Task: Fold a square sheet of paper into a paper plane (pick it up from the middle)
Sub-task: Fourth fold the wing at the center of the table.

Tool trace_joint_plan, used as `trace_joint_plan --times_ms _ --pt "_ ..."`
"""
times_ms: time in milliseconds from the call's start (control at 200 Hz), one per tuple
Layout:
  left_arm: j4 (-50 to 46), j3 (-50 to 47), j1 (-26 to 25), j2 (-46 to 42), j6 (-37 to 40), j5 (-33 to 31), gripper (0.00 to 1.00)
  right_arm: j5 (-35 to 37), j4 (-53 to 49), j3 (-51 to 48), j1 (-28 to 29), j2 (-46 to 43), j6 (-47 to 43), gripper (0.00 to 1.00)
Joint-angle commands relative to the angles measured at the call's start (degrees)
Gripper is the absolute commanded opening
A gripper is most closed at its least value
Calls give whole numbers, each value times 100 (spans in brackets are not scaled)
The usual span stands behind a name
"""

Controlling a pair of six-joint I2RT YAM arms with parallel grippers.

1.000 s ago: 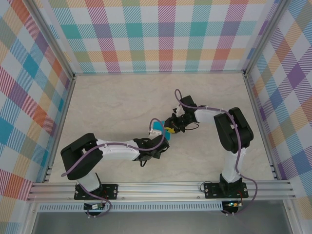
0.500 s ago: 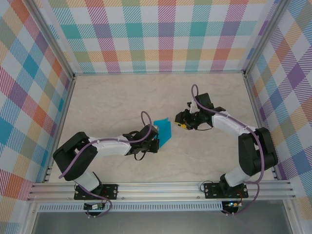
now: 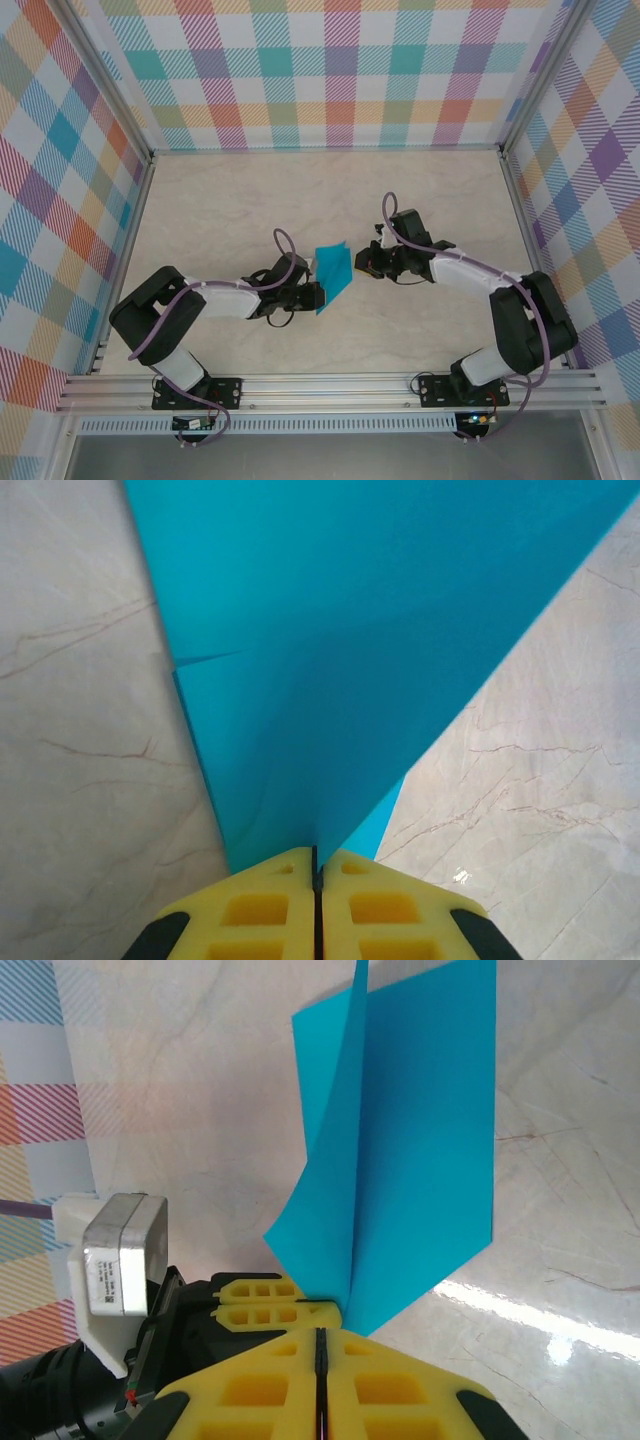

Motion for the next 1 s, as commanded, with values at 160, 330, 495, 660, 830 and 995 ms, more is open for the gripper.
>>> trace_joint_plan --times_ms 160,330,495,660,830,995 --pt "286 -286 100 -86 -287 -29 7 213 -520 521 26 352 -510 11" --pt "453 -403 124 12 -437 -38 7 115 -444 686 24 590 -395 13" --pt "457 -454 164 -42 -486 -34 7 71 -291 686 28 612 -367 16" --pt "541 -387 211 74 -540 64 7 -25 -296 783 29 743 -305 15" --pt "872 -417 236 303 -705 283 7 -182 -272 845 31 862 -229 15" --pt "1081 -491 314 340 -763 508 7 -334 -108 745 38 869 -142 14"
